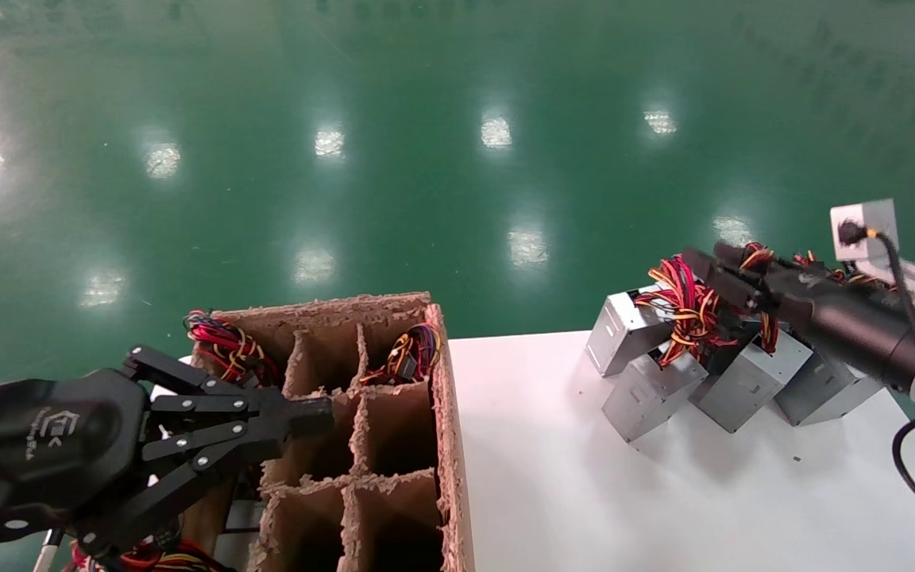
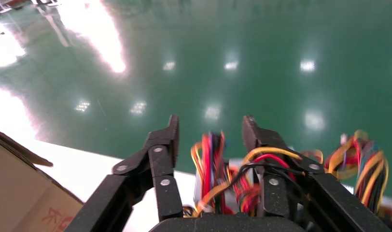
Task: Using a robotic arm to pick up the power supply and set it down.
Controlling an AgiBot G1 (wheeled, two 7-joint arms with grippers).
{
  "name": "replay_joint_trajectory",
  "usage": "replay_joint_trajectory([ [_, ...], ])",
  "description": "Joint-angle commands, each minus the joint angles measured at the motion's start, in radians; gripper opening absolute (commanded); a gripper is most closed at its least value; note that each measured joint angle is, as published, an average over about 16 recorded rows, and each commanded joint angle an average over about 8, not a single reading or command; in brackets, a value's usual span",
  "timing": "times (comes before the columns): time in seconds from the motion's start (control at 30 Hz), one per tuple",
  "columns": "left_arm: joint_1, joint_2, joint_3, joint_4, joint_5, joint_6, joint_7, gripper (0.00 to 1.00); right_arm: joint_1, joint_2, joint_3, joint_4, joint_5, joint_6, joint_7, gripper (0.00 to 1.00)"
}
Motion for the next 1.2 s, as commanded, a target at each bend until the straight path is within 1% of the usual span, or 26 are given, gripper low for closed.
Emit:
replay_joint_trajectory([
  [0.03,0.000,0.000,0.000,0.000,0.000,0.000,0.000,0.00,0.004,0.007,0.011,0.016,0.004,-0.005,-0.015,1.00],
  [0.17,0.000,0.000,0.000,0.000,0.000,0.000,0.000,0.00,0.000,0.015,0.029,0.043,0.002,-0.011,-0.062,1.00],
  [0.27,0.000,0.000,0.000,0.000,0.000,0.000,0.000,0.00,0.001,0.018,0.023,0.057,-0.018,-0.001,-0.082,1.00],
  [0.47,0.000,0.000,0.000,0.000,0.000,0.000,0.000,0.00,0.026,0.019,-0.010,0.074,-0.066,0.013,-0.068,1.00],
  [0.77,0.000,0.000,0.000,0.000,0.000,0.000,0.000,0.00,0.042,0.026,-0.014,0.100,-0.080,0.010,-0.059,1.00],
  [0.87,0.000,0.000,0.000,0.000,0.000,0.000,0.000,0.00,0.037,0.025,0.003,0.111,-0.089,-0.009,-0.054,1.00],
  [1.0,0.000,0.000,0.000,0.000,0.000,0.000,0.000,0.00,0.023,0.023,0.046,0.131,-0.114,-0.061,-0.037,1.00],
  [1.03,0.000,0.000,0.000,0.000,0.000,0.000,0.000,0.05,0.018,0.022,0.059,0.137,-0.120,-0.076,-0.032,1.00],
  [1.2,0.000,0.000,0.000,0.000,0.000,0.000,0.000,0.68,-0.005,0.019,0.124,0.166,-0.154,-0.151,-0.007,1.00],
])
